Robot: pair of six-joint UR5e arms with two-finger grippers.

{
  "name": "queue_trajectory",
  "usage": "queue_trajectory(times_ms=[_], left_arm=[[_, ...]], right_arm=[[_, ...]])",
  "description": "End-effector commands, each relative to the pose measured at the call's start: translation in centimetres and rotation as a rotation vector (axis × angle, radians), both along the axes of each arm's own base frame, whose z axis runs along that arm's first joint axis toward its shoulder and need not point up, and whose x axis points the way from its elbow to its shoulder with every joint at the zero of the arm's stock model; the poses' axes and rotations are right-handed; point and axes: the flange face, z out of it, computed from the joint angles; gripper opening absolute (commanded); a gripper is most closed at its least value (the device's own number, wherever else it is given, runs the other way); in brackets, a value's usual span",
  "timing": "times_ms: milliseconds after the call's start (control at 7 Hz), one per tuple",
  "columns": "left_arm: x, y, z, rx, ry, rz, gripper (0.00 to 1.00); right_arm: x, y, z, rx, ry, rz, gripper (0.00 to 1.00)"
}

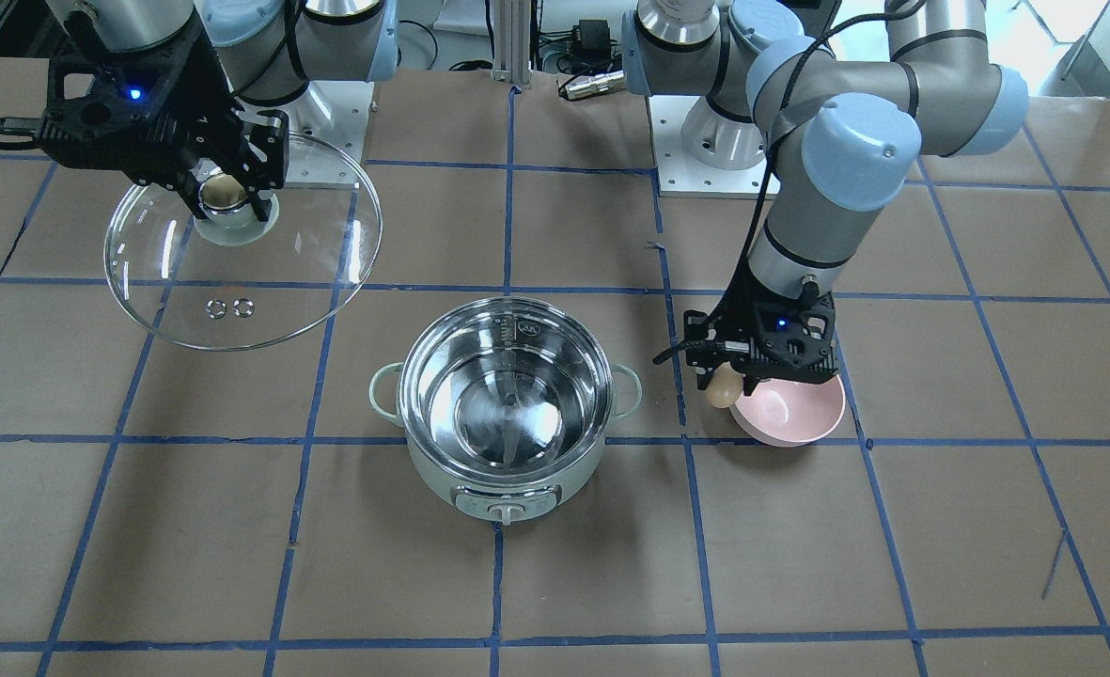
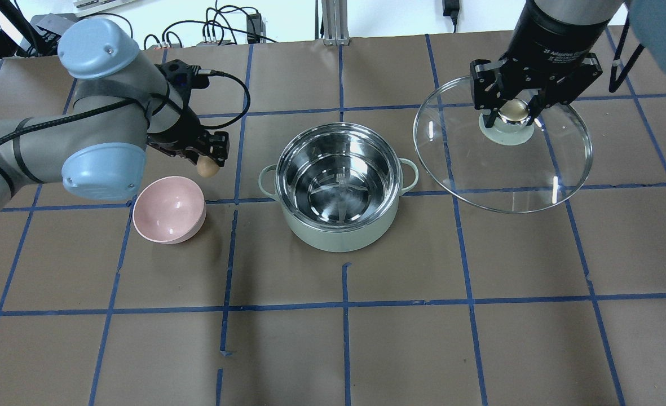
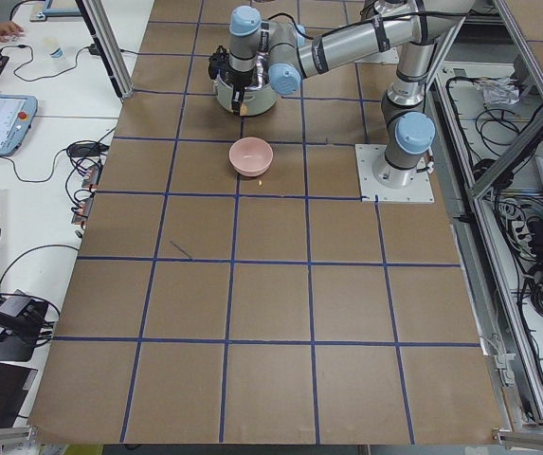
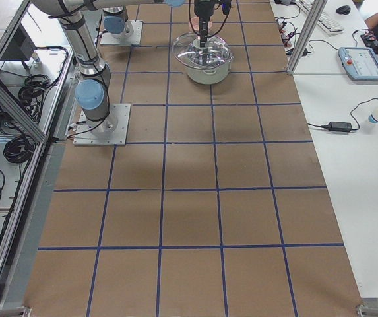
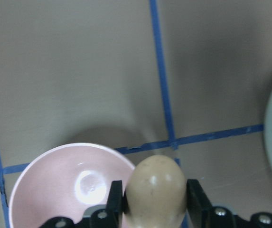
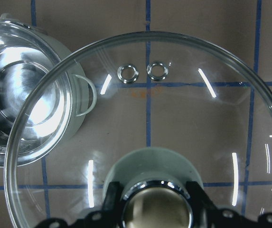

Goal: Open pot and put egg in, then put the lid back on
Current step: 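Lift the egg with the left gripper and carry it over the pot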

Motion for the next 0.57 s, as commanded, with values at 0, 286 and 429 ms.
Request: queue_trajectory(times_ms=[0,286,429], left_arm=[[-6.9,0.8,1.3,-0.019,0.031,0.044,0.13],[-11.6,1.4,0.0,0.003,0.041,0.069,0.13],[-13.2,1.6,-0.7,-0.004,0.048,0.073,0.13]], right_arm=[[0.1,0.0,0.0,0.001,-0.003,0.002,0.0],[0.2,0.0,0.1,0.0,-0.003,0.004,0.0],[-0.1,0.0,0.1,0.001,-0.001,-0.001,0.0]])
